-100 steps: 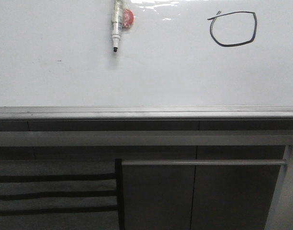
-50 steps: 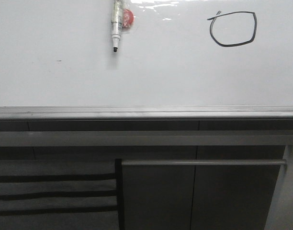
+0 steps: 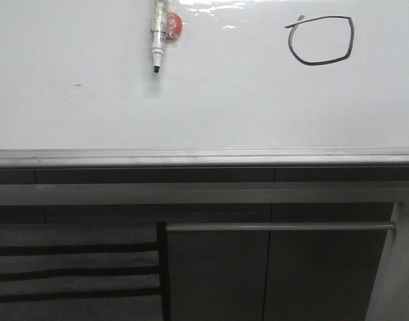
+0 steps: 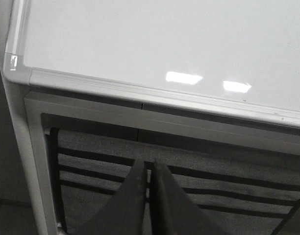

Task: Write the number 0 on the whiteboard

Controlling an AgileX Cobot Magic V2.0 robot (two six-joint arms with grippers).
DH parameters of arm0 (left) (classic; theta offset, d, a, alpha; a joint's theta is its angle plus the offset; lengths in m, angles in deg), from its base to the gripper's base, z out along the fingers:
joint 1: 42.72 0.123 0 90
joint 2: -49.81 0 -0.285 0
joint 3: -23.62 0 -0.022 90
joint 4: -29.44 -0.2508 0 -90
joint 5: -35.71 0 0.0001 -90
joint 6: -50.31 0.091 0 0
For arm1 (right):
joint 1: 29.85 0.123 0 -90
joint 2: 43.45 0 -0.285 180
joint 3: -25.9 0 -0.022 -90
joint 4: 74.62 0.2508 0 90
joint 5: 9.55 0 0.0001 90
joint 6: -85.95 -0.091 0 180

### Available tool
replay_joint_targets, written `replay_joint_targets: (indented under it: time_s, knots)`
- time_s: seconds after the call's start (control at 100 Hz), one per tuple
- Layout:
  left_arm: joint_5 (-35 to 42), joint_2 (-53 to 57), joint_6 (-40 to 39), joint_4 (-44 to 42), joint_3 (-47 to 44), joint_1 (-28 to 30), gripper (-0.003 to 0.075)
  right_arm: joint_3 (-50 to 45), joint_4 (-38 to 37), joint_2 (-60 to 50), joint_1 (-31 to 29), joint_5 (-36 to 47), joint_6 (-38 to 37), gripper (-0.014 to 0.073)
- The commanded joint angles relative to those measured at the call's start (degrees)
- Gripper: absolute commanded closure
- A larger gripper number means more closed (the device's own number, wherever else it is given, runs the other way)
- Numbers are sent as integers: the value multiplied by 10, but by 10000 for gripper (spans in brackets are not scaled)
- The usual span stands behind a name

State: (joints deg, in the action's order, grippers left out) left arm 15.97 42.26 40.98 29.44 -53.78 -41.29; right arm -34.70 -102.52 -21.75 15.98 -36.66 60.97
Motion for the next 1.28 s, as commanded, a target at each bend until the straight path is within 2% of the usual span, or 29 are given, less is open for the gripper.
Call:
replay_joint_targets:
  time_s: [0.0,0.07,0.1,0.14,0.2,0.29,0.33,0.49,1.27]
  knots:
    - [16,15,0,-4,-18,-4,740,-33,127,9,-73,118,124,640]
    - [16,15,0,-4,-18,-4,740,-82,238,8,-139,210,259,640]
    - [16,15,0,-4,-18,-4,740,-100,258,6,-166,248,295,640]
    - [16,15,0,-4,-18,-4,740,-125,261,1,-187,294,312,640]
    - [16,15,0,-4,-18,-4,740,-149,263,-9,-213,312,311,640]
    - [16,15,0,-3,-18,-4,740,-181,283,-43,-236,293,311,640]
    - [16,15,0,-3,-18,-4,740,-179,288,-65,-242,232,311,640]
    - [16,15,0,-3,-18,-4,740,-180,295,-161,-265,93,311,640]
    - [15,15,0,0,-18,-4,740,-180,295,-155,-275,100,311,640]
